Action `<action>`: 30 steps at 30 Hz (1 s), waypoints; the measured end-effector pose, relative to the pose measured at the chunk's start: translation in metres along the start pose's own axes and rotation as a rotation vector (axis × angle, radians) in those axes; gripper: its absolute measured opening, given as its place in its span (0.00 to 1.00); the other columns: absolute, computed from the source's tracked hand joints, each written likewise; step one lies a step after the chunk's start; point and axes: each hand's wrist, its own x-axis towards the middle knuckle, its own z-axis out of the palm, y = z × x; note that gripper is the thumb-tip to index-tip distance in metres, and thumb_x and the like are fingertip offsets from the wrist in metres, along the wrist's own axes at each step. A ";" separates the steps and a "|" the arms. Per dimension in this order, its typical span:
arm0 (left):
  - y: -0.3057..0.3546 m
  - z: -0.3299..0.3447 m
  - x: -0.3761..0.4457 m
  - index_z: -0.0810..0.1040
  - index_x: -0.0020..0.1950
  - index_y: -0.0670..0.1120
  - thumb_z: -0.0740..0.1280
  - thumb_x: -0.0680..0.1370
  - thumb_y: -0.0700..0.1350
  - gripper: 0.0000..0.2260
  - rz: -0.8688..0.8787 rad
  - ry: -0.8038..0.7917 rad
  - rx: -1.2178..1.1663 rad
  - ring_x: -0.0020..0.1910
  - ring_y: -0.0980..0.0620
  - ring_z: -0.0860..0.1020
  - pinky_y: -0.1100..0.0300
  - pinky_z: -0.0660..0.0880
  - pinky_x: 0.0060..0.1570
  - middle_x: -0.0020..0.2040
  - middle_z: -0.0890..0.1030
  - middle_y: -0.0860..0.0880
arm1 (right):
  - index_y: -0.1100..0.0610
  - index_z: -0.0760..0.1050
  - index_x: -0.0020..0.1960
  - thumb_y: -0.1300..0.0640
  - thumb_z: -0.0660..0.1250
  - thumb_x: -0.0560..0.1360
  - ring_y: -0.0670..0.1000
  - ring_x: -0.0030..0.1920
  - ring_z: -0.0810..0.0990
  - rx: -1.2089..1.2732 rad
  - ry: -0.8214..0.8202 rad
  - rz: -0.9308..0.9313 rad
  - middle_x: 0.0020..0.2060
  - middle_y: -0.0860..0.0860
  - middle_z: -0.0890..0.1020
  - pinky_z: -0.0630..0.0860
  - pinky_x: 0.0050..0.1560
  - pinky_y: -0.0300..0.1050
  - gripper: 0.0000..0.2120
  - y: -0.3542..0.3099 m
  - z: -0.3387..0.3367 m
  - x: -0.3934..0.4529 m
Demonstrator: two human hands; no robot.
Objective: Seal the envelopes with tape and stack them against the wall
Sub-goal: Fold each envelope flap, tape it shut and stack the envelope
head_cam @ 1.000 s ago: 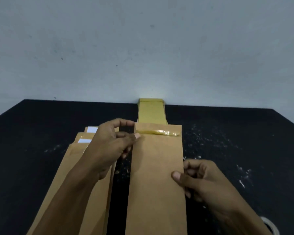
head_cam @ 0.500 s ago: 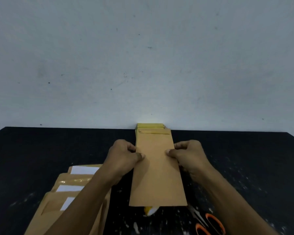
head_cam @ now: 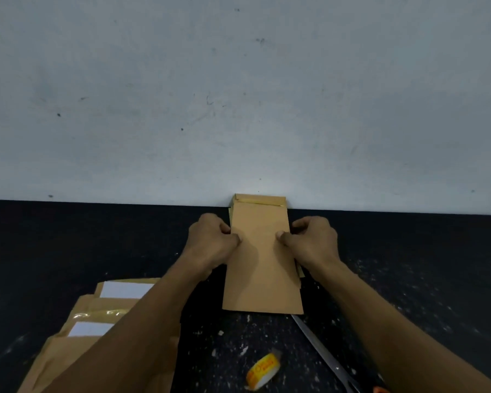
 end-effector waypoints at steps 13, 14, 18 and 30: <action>-0.002 -0.089 -0.115 0.82 0.51 0.47 0.73 0.76 0.44 0.05 0.192 0.098 -0.042 0.38 0.55 0.80 0.65 0.73 0.37 0.40 0.82 0.49 | 0.52 0.83 0.42 0.58 0.76 0.73 0.43 0.34 0.80 0.124 -0.086 -0.299 0.35 0.47 0.83 0.73 0.34 0.31 0.03 -0.043 -0.020 -0.123; -0.005 -0.096 -0.127 0.82 0.51 0.47 0.73 0.76 0.44 0.05 0.189 0.109 -0.020 0.38 0.56 0.80 0.65 0.73 0.37 0.40 0.82 0.50 | 0.52 0.83 0.42 0.58 0.75 0.73 0.43 0.31 0.79 0.141 -0.127 -0.319 0.34 0.47 0.82 0.72 0.32 0.31 0.03 -0.048 -0.018 -0.136; -0.035 -0.116 -0.166 0.82 0.53 0.47 0.74 0.74 0.46 0.09 0.110 0.239 0.146 0.39 0.59 0.77 0.67 0.71 0.37 0.41 0.80 0.53 | 0.52 0.83 0.40 0.58 0.76 0.72 0.40 0.28 0.75 0.171 -0.245 -0.346 0.32 0.48 0.82 0.71 0.32 0.31 0.04 -0.054 -0.010 -0.181; -0.085 -0.116 -0.220 0.70 0.59 0.47 0.82 0.60 0.58 0.35 -0.283 0.210 0.325 0.57 0.46 0.73 0.46 0.76 0.54 0.57 0.71 0.48 | 0.50 0.82 0.37 0.58 0.76 0.71 0.45 0.33 0.78 0.108 -0.292 -0.289 0.33 0.44 0.83 0.79 0.44 0.47 0.06 -0.035 0.001 -0.254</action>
